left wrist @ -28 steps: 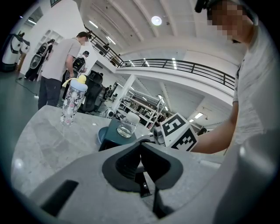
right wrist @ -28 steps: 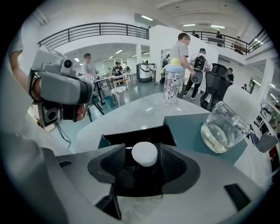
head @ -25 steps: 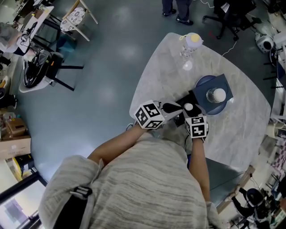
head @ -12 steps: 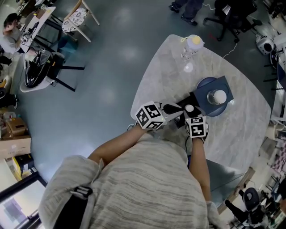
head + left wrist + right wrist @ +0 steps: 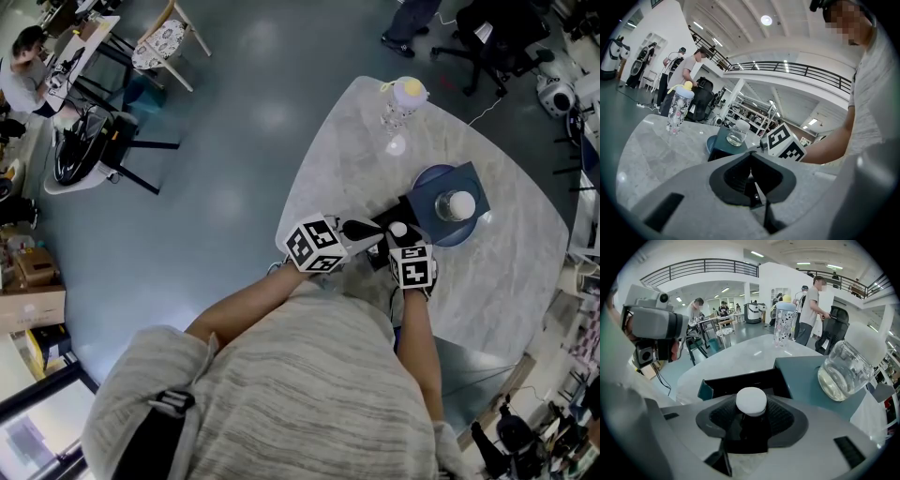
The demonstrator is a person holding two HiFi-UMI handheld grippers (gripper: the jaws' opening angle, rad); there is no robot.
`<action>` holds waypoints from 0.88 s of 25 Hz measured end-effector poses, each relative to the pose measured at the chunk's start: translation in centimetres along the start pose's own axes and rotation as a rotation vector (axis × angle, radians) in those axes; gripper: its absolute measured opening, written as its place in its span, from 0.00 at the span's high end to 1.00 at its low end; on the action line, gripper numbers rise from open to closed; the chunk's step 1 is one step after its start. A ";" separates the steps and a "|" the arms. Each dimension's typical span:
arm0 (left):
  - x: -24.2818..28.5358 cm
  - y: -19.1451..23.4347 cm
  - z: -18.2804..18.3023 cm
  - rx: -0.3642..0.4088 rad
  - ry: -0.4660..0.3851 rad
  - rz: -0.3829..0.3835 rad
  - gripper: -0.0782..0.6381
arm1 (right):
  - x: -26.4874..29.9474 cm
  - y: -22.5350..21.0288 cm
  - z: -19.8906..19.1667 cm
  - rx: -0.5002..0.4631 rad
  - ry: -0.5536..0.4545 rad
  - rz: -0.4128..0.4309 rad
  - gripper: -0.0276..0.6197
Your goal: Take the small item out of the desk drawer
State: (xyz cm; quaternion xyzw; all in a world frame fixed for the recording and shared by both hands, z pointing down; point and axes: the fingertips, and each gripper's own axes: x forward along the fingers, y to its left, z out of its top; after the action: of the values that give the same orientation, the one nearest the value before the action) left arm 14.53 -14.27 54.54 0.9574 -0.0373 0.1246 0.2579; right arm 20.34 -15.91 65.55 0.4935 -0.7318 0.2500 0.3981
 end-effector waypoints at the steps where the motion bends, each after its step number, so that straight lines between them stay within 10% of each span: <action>1: 0.0 0.0 0.0 0.001 -0.001 0.001 0.87 | 0.0 0.0 0.0 0.001 -0.002 0.000 0.65; 22: -0.3 -0.7 0.9 0.039 -0.003 -0.007 0.87 | -3.0 -0.4 1.9 0.092 -0.125 -0.025 0.66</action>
State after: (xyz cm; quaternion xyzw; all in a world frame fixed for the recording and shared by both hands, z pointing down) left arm 14.49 -14.12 53.40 0.9625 -0.0317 0.1230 0.2396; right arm 20.66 -15.88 62.00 0.5350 -0.7367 0.2470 0.3318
